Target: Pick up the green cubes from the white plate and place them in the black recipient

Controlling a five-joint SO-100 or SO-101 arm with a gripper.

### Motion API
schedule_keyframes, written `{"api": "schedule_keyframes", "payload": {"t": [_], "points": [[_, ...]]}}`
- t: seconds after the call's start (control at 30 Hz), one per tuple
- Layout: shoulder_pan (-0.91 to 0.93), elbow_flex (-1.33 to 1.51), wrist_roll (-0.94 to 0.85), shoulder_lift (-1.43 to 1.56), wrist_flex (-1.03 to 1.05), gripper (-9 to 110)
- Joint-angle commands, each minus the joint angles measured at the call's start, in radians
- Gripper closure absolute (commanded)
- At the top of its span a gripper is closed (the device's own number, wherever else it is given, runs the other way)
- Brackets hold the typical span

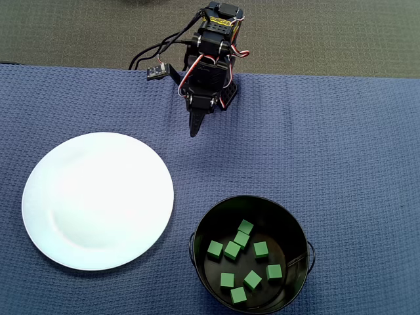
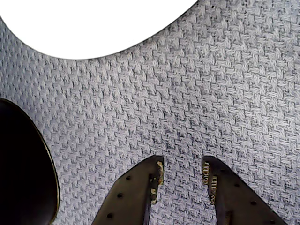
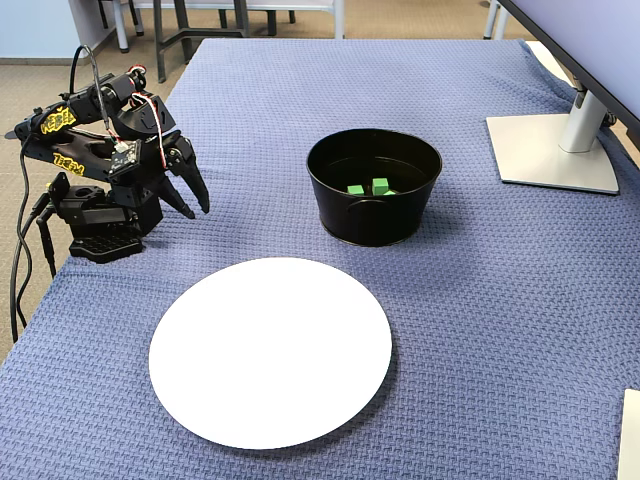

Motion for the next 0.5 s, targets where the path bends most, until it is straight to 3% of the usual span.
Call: {"api": "schedule_keyframes", "payload": {"t": [0.0, 0.47], "points": [[-0.023, -0.006, -0.005, 0.009, 0.014, 102], [-0.011, -0.008, 0.014, 0.011, 0.011, 102]]}}
